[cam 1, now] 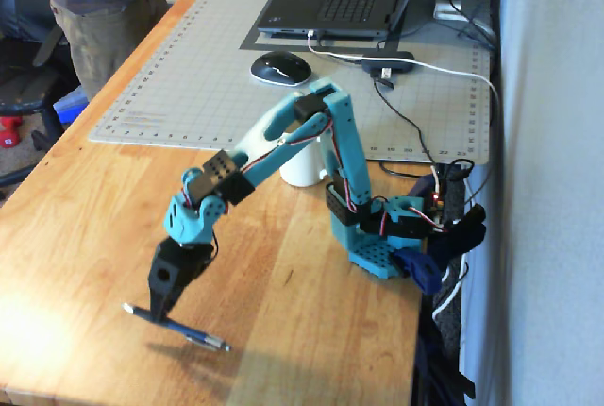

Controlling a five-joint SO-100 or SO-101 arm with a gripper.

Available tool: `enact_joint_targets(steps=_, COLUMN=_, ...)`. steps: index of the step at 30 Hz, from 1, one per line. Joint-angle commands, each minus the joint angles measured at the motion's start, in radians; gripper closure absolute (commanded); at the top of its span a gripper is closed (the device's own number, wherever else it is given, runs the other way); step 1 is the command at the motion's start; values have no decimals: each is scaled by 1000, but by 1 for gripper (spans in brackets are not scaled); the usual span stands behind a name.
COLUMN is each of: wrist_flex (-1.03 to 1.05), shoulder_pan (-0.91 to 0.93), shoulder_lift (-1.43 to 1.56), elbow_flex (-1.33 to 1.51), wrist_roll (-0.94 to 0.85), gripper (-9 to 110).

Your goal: Grasp a pen and put it in a mug.

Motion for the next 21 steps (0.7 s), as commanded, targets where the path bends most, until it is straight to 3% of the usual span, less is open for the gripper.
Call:
enact_joint_targets(steps=1, wrist_flex=-25, shoulder_pan=41, shoulder_lift=250, elbow_flex=49, wrist_roll=-160, gripper=101)
enact_joint_targets(steps=7, wrist_flex=-167, shoulder_pan=133, shoulder_lift=462, elbow_flex=235, wrist_roll=-548, gripper=101)
enact_joint_targets(steps=12, wrist_flex=-282, shoulder_pan=258, shoulder_lift=680, elbow_flex=354, wrist_roll=-762, gripper=101)
enact_joint_targets(steps=21, wrist_flex=-529, shoulder_pan=518, shoulder_lift=996, elbow_flex=515, wrist_roll=-830, gripper=101)
